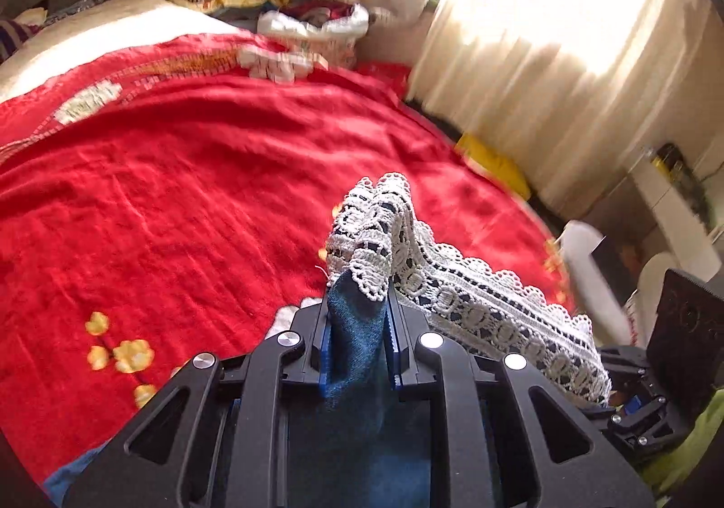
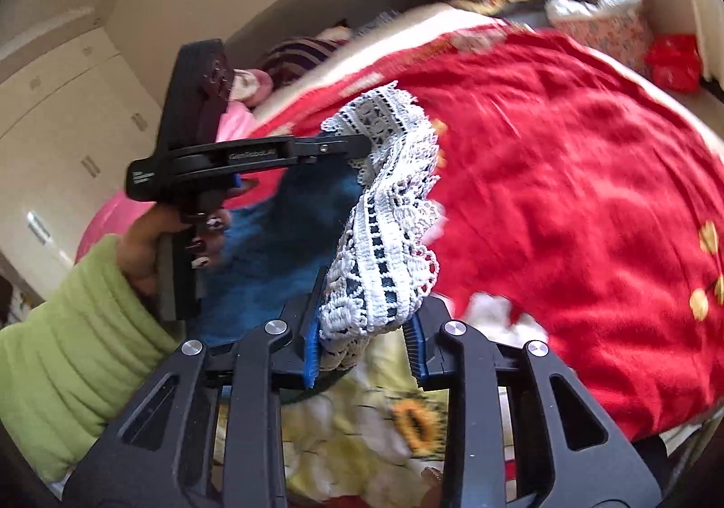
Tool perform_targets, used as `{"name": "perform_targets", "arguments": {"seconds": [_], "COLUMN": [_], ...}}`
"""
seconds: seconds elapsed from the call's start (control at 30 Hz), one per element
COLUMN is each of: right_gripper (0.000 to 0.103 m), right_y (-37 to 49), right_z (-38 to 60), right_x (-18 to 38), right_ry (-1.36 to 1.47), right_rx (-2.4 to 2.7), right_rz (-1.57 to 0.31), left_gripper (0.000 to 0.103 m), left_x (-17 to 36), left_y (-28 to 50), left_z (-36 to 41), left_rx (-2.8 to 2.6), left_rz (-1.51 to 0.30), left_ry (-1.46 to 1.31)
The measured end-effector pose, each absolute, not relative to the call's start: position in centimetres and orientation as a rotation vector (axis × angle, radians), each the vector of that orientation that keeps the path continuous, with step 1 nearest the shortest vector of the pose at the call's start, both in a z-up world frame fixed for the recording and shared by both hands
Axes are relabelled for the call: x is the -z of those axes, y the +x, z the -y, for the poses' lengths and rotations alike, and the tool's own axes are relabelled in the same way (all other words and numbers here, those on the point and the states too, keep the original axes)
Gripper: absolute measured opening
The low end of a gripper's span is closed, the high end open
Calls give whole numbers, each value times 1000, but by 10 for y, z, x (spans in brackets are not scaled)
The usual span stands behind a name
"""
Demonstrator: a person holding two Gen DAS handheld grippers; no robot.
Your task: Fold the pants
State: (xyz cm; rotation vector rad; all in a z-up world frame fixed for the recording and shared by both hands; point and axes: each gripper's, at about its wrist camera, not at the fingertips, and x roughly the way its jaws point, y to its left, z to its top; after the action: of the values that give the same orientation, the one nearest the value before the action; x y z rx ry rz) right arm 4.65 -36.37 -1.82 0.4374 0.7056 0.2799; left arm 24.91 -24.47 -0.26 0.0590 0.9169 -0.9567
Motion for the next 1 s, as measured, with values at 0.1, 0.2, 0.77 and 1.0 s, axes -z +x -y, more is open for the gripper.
{"name": "perform_targets", "arguments": {"seconds": [0.1, 0.2, 0.77, 1.0], "right_gripper": [22, 22, 26, 43], "right_y": [40, 34, 7, -2], "right_z": [344, 315, 140, 133], "right_x": [-2, -20, 35, 33], "right_ry": [382, 310, -351, -412], "right_rx": [-324, -388, -549, -535], "right_rz": [-653, -608, -679, -630], "left_gripper": [17, 17, 70, 79], "left_x": [-16, -30, 17, 33], "left_y": [245, 236, 176, 171], "left_z": [221, 192, -24, -25], "left_rx": [982, 1009, 643, 637], "left_rz": [-855, -792, -853, -918], "left_ry": [9, -24, -507, -592]}}
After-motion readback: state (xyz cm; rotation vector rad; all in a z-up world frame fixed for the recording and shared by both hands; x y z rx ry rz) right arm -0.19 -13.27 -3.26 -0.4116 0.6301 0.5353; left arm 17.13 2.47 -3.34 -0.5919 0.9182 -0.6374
